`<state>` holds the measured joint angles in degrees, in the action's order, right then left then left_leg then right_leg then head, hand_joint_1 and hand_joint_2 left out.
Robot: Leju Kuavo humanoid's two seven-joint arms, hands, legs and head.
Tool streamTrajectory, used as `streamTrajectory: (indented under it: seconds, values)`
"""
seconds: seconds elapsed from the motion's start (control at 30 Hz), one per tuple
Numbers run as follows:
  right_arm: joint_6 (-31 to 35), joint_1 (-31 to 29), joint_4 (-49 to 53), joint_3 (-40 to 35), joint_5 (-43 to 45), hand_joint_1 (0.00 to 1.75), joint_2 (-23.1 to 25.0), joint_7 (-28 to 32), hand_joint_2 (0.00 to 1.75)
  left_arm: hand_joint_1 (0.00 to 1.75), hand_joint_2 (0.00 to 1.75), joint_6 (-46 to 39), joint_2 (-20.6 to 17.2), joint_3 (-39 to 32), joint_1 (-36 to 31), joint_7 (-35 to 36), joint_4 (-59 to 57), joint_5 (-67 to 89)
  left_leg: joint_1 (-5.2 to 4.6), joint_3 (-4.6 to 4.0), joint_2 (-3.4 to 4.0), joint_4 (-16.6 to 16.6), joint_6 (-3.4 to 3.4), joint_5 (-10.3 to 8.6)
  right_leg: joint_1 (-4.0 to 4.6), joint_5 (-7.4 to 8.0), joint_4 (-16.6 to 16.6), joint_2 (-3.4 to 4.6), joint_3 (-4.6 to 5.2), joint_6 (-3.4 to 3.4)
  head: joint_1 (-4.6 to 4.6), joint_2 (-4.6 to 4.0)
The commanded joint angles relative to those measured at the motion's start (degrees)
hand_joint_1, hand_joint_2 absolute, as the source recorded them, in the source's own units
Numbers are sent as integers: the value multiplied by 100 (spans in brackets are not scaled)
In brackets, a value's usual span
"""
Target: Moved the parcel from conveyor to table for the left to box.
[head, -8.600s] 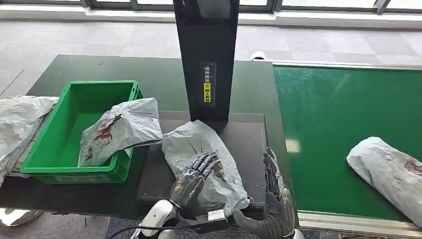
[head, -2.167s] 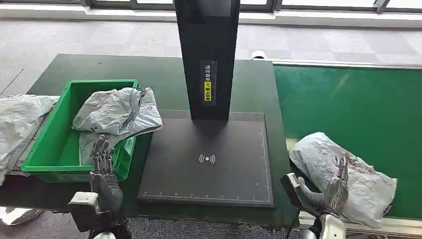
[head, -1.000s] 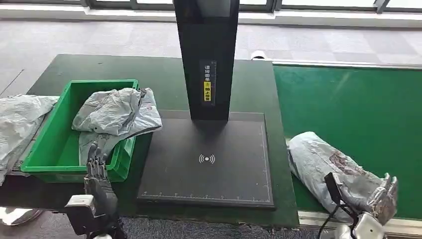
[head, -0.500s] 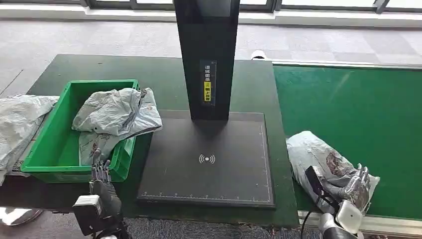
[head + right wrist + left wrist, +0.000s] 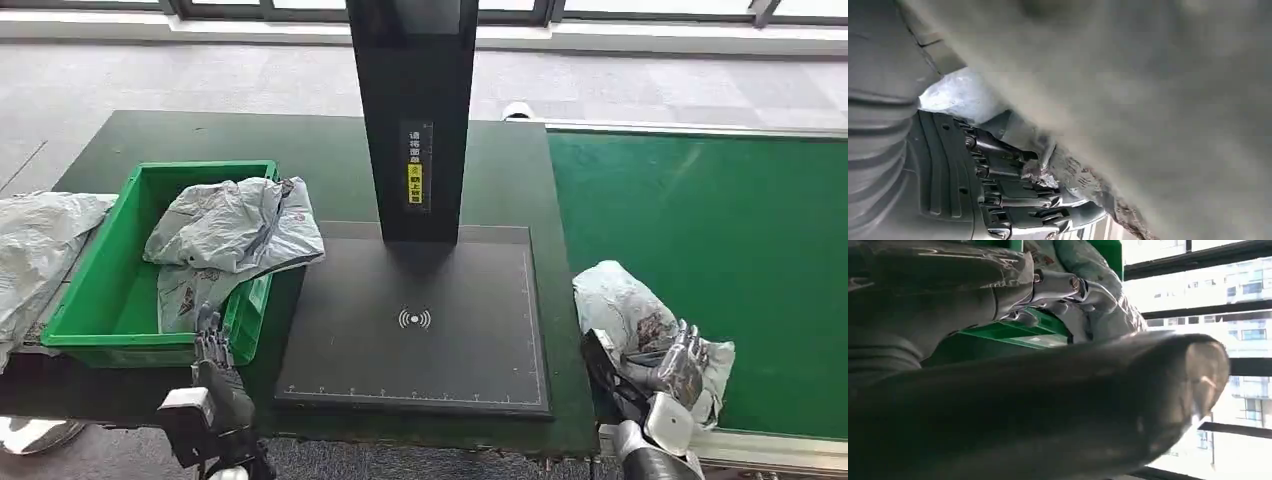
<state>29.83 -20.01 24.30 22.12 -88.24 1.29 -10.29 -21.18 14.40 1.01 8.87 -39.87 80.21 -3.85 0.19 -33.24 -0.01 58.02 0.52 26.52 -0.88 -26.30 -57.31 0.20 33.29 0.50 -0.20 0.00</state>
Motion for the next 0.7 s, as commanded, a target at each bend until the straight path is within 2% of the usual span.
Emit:
streamTrajectory:
  seconds: [0.03,0.17,0.23,0.3,0.47,0.5,0.53,0.6,0.67,0.7]
  values:
    - [-777,111,-505,-584,-158,175,-36,479,175,0,0,-365,-654,760,-405,-13,-1014,-421,5,13,-19,-15,1,-6,6,1,18,-20,-22,-4,0,0]
    - [-915,57,-592,-749,-172,175,70,618,175,0,0,-527,-811,924,-137,-13,-838,-500,6,21,12,-15,3,0,6,5,18,10,-23,-4,2,0]
    - [-1002,57,-597,-754,-70,175,114,887,175,0,0,-575,-836,986,-145,-13,-869,-530,8,29,36,-12,6,7,8,4,17,30,-25,-6,0,-2]
    - [-958,51,-565,-812,-110,175,113,837,175,0,0,-592,-850,1021,-147,-13,-914,-577,8,41,37,-16,11,13,9,4,20,34,-35,-8,0,0]
    - [-943,-83,-616,-943,33,175,66,1254,175,0,0,-796,-1210,1297,-94,-13,-1002,-737,6,34,75,-15,29,40,22,-2,16,76,-63,-23,2,-2]
    - [-527,-120,-550,-943,153,175,82,1477,175,0,0,-878,-1295,1324,46,-13,-911,-783,9,44,79,-11,33,48,26,-10,13,79,-73,-23,0,0]
    - [189,-207,-474,-907,360,175,123,1862,175,0,0,-988,-1303,1307,233,-13,-744,-778,16,40,77,-22,36,38,31,-1,22,76,-68,-27,0,0]
    - [1017,-310,-168,-648,950,175,237,2523,175,0,0,-1051,-1273,1330,502,-13,-448,-696,20,44,93,-13,35,48,30,-7,13,92,-68,-26,2,0]
    - [1017,67,1186,-217,1473,175,423,3101,175,0,0,-1086,-1188,1369,570,-13,-331,-640,23,40,107,-10,38,51,38,-6,8,106,-60,-28,2,0]
    - [1017,244,1802,159,1872,175,575,3669,175,0,0,-1087,-1128,1376,506,-13,-352,-621,25,36,102,-3,42,54,38,-10,0,102,-58,-32,2,0]
